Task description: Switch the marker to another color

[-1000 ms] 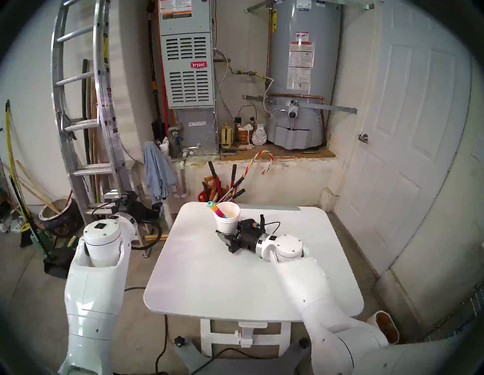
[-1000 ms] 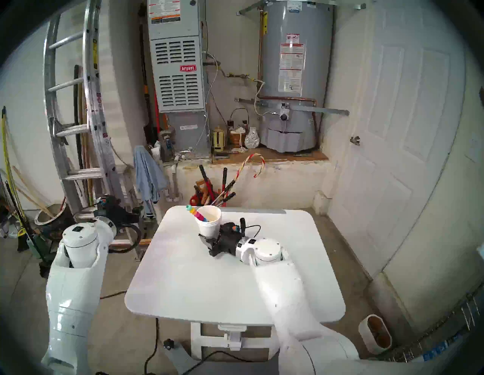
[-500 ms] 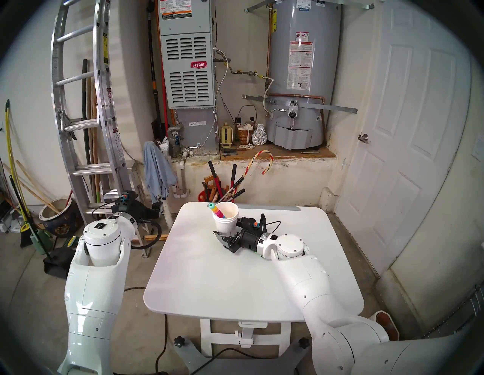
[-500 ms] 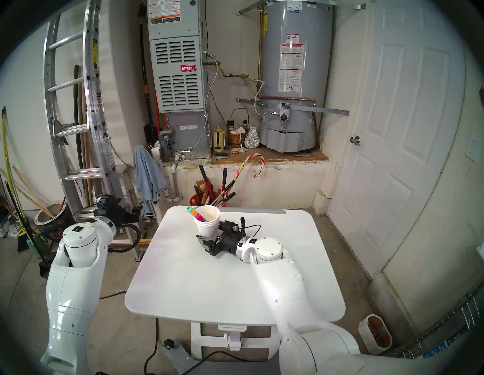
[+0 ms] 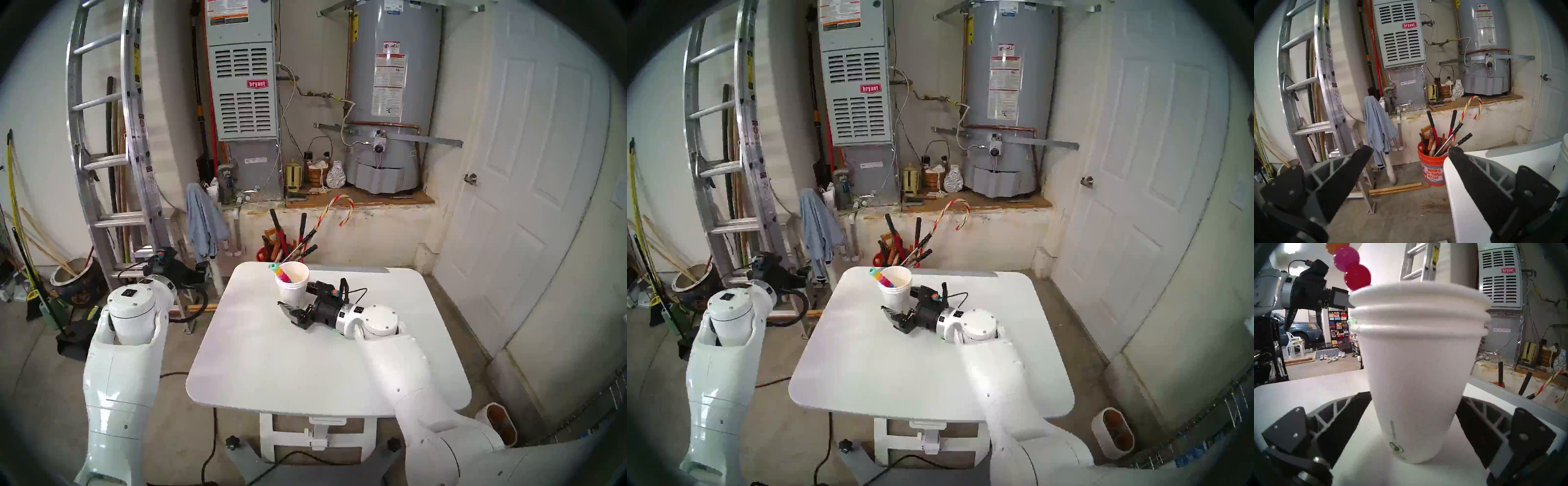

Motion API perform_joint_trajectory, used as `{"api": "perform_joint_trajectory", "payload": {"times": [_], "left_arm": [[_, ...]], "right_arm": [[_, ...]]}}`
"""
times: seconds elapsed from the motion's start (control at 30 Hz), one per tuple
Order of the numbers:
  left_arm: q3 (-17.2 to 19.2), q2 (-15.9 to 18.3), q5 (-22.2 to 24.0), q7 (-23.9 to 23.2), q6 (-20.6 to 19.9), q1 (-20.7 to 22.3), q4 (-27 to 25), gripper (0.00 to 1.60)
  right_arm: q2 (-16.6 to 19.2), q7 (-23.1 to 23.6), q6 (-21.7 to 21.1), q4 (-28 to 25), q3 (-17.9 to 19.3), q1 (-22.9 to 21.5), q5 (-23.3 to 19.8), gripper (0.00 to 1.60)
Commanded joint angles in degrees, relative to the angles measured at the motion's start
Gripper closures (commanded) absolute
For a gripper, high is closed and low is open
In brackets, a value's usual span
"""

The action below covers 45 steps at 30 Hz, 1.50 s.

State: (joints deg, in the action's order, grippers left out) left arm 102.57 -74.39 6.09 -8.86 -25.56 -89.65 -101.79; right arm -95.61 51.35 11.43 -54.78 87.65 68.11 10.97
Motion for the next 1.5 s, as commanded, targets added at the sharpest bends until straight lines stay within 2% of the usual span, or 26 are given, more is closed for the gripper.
{"api": "perform_joint_trajectory", "payload": {"times": [0.0, 0.03, 0.17, 0.23, 0.4, 0.6, 0.9, 0.93, 1.03, 1.2, 1.33, 1.47], "left_arm": [[0.34, -0.07, 0.25, -0.03, 0.62, 0.31, -1.3, 0.0], [0.35, -0.07, 0.26, -0.05, 0.64, 0.33, -1.25, 0.0], [0.27, 0.0, 0.29, -0.17, 0.68, 0.55, -0.97, 0.0], [0.16, -0.01, 0.34, -0.22, 0.77, 0.73, -0.81, 0.0], [0.02, -0.03, 0.38, -0.32, 0.81, 0.83, -0.87, 0.0], [0.3, -0.11, 0.61, -0.37, 0.78, 0.47, -1.17, 0.0], [0.31, -0.34, 1.37, -0.97, 1.23, -0.27, -2.37, 0.0], [0.31, -0.35, 1.4, -1.0, 1.25, -0.27, -2.41, 0.0], [0.31, -0.36, 1.62, -1.22, 1.46, -0.09, -2.72, 0.0], [0.46, -0.21, 1.99, -1.76, 1.98, 0.17, -2.86, 0.0], [1.45, -0.06, 4.07, -3.94, 2.49, 0.26, -2.99, 0.0], [3.52, 1.12, 7.81, -8.9, 2.94, 0.05, -4.02, 0.0]], "right_arm": [[0.97, 1.81, -0.61, -6.02, 1.35, 2.16, -1.74, 0.0], [1.17, 2.61, -1.72, -7.65, 1.85, 3.16, -2.26, 0.0], [2.6, 4.62, -1.45, -9.74, 2.44, 4.85, -2.5, 0.0], [3.3, 5.26, -2.8, -12.99, 3.21, 6.99, -2.4, 0.0], [4.18, 5.93, -4.36, -15.94, 4.24, 9.64, -2.32, 0.0], [5.74, 6.27, -3.09, -20.59, 8.26, 13.72, -4.31, 0.0], [5.8, 5.75, -0.75, -27.53, 15.5, 16.5, -8.53, 0.0], [5.73, 5.76, 0.3, -26.37, 15.93, 15.66, -8.97, 0.0], [3.26, 3.38, 0.59, -29.92, 17.89, 15.79, -10.41, 0.0], [2.61, -0.03, -0.03, -33.0, 17.48, 15.55, -11.37, 0.0], [2.3, -5.11, -3.31, -36.2, 16.14, 15.41, -10.73, 0.0], [1.8, -10.3, -6.88, -37.2, 15.08, 14.2, -8.63, 0.0]]}}
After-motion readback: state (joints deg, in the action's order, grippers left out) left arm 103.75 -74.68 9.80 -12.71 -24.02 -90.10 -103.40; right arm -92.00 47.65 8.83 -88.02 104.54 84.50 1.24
